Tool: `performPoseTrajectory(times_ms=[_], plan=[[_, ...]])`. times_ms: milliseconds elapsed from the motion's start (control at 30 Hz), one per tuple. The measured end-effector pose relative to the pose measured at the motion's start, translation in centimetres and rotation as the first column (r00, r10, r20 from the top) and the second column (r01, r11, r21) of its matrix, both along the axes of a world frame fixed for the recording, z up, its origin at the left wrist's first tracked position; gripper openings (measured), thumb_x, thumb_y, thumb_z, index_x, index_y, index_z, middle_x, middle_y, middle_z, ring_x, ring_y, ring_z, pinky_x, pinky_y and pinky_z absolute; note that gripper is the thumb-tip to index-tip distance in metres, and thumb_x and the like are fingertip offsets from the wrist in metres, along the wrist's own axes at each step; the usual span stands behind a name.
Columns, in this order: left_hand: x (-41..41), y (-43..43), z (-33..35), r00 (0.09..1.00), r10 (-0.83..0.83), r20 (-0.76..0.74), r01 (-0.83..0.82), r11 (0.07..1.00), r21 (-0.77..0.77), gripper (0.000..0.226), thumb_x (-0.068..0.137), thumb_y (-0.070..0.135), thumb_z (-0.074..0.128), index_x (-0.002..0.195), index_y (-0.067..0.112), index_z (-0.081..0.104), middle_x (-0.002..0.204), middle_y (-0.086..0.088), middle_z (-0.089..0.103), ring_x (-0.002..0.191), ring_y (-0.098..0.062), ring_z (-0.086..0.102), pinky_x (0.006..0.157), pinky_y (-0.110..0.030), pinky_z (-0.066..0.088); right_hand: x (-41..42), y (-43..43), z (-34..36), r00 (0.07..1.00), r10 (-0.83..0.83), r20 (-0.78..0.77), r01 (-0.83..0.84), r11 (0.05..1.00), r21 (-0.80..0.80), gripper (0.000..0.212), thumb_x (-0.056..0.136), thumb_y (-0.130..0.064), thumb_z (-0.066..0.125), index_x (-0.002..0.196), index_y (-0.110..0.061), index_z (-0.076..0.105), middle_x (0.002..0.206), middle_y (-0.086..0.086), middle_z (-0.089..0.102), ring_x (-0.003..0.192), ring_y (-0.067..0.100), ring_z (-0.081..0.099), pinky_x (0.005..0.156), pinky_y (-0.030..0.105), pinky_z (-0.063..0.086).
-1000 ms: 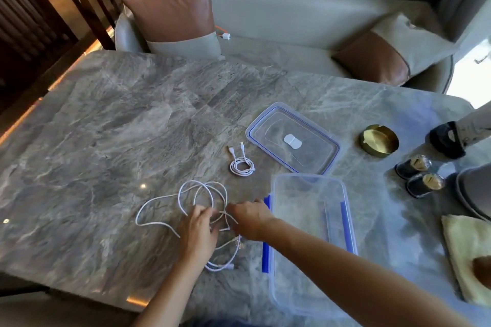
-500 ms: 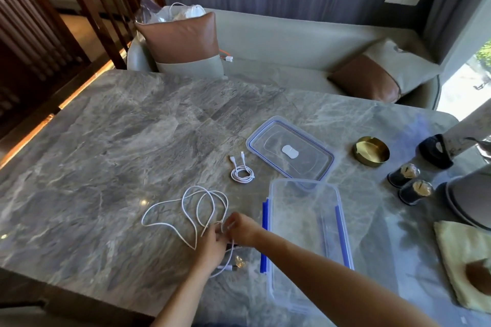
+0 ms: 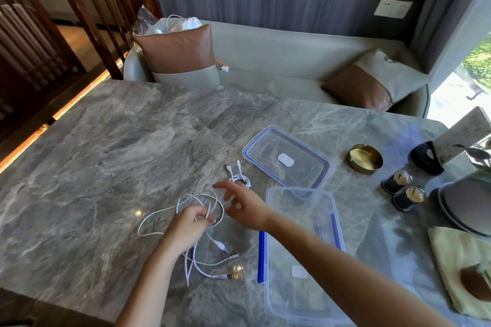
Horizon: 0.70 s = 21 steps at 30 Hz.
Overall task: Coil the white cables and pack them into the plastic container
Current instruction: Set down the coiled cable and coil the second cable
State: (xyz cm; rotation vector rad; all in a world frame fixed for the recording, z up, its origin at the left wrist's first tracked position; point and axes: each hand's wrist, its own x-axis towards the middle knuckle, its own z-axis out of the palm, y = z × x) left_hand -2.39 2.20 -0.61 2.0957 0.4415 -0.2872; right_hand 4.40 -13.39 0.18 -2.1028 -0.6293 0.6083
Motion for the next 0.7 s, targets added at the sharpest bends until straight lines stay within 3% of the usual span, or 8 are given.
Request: performPoseTrajectory(times_ms=[67, 100, 200, 300, 433, 500, 600, 700], plan=[[-0.2, 0.5, 1.1, 0.996, -0.088, 0.033, 0.084, 0.990, 0.113, 0.033, 0.078, 0.000, 0.052, 0.061, 0.026, 0.059, 0.081, -0.007, 0.067, 0.082, -0.024, 0.060, 0.083, -0.037, 0.044, 0.0, 0.0, 0.6, 0.988, 0.132, 0.086, -0.130, 0.991, -0.030, 0.063, 0.083, 0.004, 0.057, 0.138, -0.023, 0.043, 0.108, 0.006, 0.040, 0.079, 0.014, 0.046, 0.081, 0.019, 0.039], [-0.3, 0.5, 1.7, 0.994, -0.098, 0.045, 0.095, 0.993, 0.072, 0.034, 0.078, -0.002, 0.049, 0.060, 0.025, 0.059, 0.074, -0.006, 0.066, 0.076, -0.024, 0.060, 0.079, -0.038, 0.045, 0.0, 0.1, 0.9, 0.976, 0.182, 0.119, -0.179, 0.983, -0.036, 0.061, 0.082, 0.002, 0.060, 0.136, -0.023, 0.046, 0.110, 0.007, 0.041, 0.084, 0.015, 0.046, 0.083, 0.019, 0.040], [-0.1, 0.5, 3.0, 0.997, -0.017, 0.080, 0.028, 0.990, -0.140, 0.039, 0.079, -0.009, 0.040, 0.060, 0.020, 0.060, 0.058, -0.002, 0.059, 0.057, -0.022, 0.052, 0.063, -0.034, 0.042, 0.0, 0.4, 1.5, 0.966, 0.229, 0.121, -0.235, 0.971, 0.042, 0.025, 0.083, -0.008, 0.067, 0.108, -0.004, 0.066, 0.089, 0.006, 0.053, 0.079, 0.020, 0.050, 0.073, 0.026, 0.040], [0.2, 0.9, 3.7, 0.987, 0.048, 0.154, -0.026, 0.990, -0.141, 0.027, 0.078, 0.001, 0.042, 0.069, 0.016, 0.062, 0.054, 0.003, 0.050, 0.055, -0.018, 0.042, 0.058, -0.030, 0.033, 0.2, 0.2, 2.1, 0.995, 0.091, -0.028, -0.087, 0.989, 0.119, 0.018, 0.086, -0.016, 0.066, 0.088, 0.001, 0.069, 0.066, 0.006, 0.054, 0.060, 0.012, 0.048, 0.065, 0.029, 0.040], [0.2, 1.3, 3.8, 0.973, 0.100, 0.208, -0.057, 0.978, -0.202, 0.034, 0.086, -0.007, 0.042, 0.076, 0.016, 0.065, 0.059, 0.001, 0.054, 0.053, -0.015, 0.045, 0.055, -0.027, 0.037, 0.7, -0.7, 3.3, 0.985, 0.040, -0.169, -0.007, 0.982, 0.187, 0.019, 0.092, -0.014, 0.058, 0.087, 0.001, 0.069, 0.069, 0.009, 0.062, 0.057, 0.010, 0.054, 0.062, 0.023, 0.050], [0.0, 1.0, 3.7, 0.967, 0.085, 0.241, -0.035, 0.978, -0.204, 0.034, 0.089, -0.006, 0.046, 0.079, 0.019, 0.067, 0.065, 0.004, 0.062, 0.055, -0.008, 0.056, 0.060, -0.019, 0.046, 0.7, -1.4, 3.7, 0.941, 0.056, -0.334, 0.048, 0.954, 0.295, 0.014, 0.093, -0.009, 0.055, 0.085, -0.007, 0.066, 0.070, 0.001, 0.063, 0.056, 0.006, 0.060, 0.060, 0.018, 0.054], [-0.4, 0.5, 3.1, 0.948, 0.102, 0.302, -0.042, 0.979, -0.199, 0.032, 0.088, -0.005, 0.053, 0.083, 0.023, 0.069, 0.073, 0.010, 0.069, 0.060, 0.005, 0.063, 0.064, -0.006, 0.048, 0.6, -2.4, 4.1, 0.861, 0.030, -0.508, 0.227, 0.870, 0.437, 0.008, 0.092, -0.005, 0.055, 0.092, -0.010, 0.061, 0.075, 0.005, 0.066, 0.058, 0.008, 0.065, 0.059, 0.021, 0.057], [-0.6, -0.3, 2.2, 0.951, 0.088, 0.297, -0.034, 0.983, -0.183, 0.022, 0.087, -0.005, 0.055, 0.095, 0.007, 0.071, 0.077, 0.004, 0.071, 0.065, 0.005, 0.064, 0.067, -0.007, 0.047, 0.6, -3.2, 4.1, 0.744, 0.046, -0.667, 0.415, 0.750, 0.515, 0.011, 0.092, -0.002, 0.053, 0.088, -0.010, 0.059, 0.080, 0.005, 0.069, 0.065, 0.011, 0.070, 0.059, 0.021, 0.057]])
